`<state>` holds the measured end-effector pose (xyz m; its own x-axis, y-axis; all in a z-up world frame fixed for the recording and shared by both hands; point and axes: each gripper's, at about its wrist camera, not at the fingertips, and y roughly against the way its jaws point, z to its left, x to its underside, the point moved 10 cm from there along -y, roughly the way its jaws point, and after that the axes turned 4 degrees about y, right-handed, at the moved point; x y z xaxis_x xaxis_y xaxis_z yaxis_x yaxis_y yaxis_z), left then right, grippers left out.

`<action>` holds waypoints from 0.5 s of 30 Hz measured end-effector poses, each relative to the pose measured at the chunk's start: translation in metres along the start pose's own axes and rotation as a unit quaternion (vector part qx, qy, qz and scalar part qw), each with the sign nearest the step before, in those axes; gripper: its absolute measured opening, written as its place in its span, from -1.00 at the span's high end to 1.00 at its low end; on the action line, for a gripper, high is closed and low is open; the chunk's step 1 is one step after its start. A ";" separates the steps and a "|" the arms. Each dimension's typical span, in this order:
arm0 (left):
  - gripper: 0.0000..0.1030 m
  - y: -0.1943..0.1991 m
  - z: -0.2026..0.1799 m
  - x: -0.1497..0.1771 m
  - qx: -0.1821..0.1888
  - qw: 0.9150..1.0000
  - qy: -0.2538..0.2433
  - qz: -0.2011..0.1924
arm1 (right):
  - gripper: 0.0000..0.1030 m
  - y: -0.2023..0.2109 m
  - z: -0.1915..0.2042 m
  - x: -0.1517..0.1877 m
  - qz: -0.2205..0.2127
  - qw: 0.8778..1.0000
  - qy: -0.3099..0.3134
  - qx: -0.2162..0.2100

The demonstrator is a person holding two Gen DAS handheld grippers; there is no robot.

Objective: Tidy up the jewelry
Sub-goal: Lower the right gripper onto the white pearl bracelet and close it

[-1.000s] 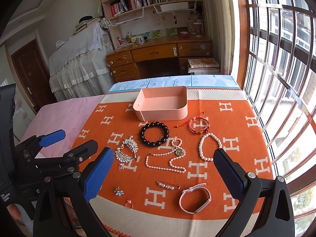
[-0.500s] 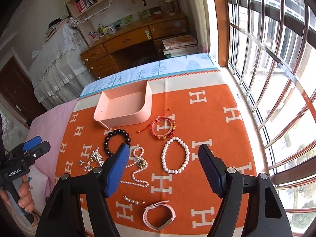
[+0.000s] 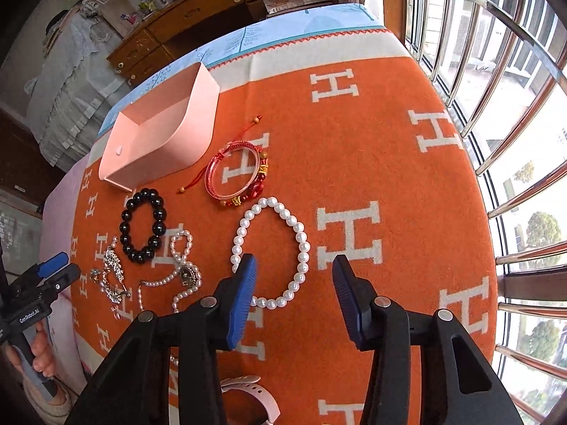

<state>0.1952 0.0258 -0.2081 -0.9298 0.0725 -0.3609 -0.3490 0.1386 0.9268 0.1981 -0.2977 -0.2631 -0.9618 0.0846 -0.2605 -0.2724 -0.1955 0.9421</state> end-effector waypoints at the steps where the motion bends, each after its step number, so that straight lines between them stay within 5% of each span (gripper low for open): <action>1: -0.44 0.000 -0.006 0.002 0.004 1.000 -0.008 0.001 | 0.23 -0.005 0.001 0.000 0.005 1.000 0.003 0.003; 11: -0.44 -0.002 -0.072 0.011 0.032 0.996 -0.081 0.010 | 0.57 -0.027 0.014 -0.003 0.009 0.996 0.056 0.066; 15: -0.23 -0.007 -0.095 0.014 0.066 0.994 -0.081 0.033 | 0.83 -0.023 0.013 0.002 0.006 0.997 0.056 0.059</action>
<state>0.1738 -0.0685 -0.2099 -0.9155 0.2422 -0.3213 -0.2590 0.2564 0.9312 0.2023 -0.2803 -0.2824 -0.9640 -0.0279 -0.2643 -0.2614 -0.0798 0.9619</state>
